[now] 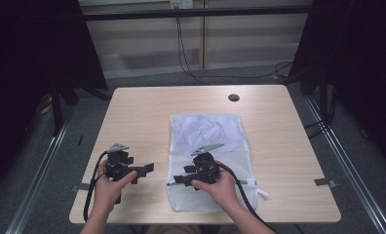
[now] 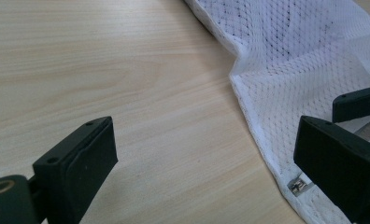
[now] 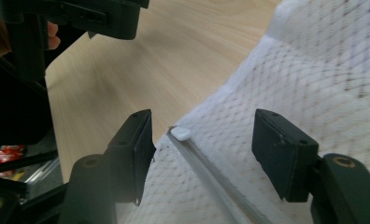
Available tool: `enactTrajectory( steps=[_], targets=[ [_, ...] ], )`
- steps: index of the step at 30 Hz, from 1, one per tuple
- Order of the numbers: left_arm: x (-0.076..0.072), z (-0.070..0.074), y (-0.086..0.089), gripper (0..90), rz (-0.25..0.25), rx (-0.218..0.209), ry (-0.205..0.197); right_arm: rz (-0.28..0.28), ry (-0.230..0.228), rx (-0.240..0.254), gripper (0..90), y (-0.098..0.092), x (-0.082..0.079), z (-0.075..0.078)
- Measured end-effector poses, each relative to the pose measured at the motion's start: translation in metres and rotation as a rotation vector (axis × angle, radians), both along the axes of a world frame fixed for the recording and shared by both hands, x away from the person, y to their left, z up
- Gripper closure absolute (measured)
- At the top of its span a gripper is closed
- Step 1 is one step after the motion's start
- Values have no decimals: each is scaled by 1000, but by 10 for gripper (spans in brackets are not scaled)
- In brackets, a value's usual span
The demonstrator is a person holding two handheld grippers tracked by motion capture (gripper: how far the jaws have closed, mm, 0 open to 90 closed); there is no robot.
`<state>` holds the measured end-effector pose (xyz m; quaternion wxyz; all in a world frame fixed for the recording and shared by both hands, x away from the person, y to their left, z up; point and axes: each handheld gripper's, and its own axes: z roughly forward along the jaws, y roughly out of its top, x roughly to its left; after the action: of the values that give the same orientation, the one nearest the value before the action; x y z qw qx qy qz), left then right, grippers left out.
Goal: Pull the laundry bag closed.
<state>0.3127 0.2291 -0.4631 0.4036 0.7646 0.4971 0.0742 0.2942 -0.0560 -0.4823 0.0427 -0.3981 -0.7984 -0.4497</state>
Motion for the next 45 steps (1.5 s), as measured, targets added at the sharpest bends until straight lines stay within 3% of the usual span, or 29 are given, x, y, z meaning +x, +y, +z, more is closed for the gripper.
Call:
enactTrajectory(
  steps=[12,19,30,45],
  targets=[
    [1,-1,-1,58,-8,4,6,4,62,21,503,10,1,-5],
    [1,-1,0,59,-7,4,6,-5,88,2,586,14,1,-7],
    [1,-2,0,59,-4,3,10,-6,132,3,634,19,4,-13],
    [2,-2,0,60,-3,6,8,-2,155,12,689,28,5,-16]
  ],
)
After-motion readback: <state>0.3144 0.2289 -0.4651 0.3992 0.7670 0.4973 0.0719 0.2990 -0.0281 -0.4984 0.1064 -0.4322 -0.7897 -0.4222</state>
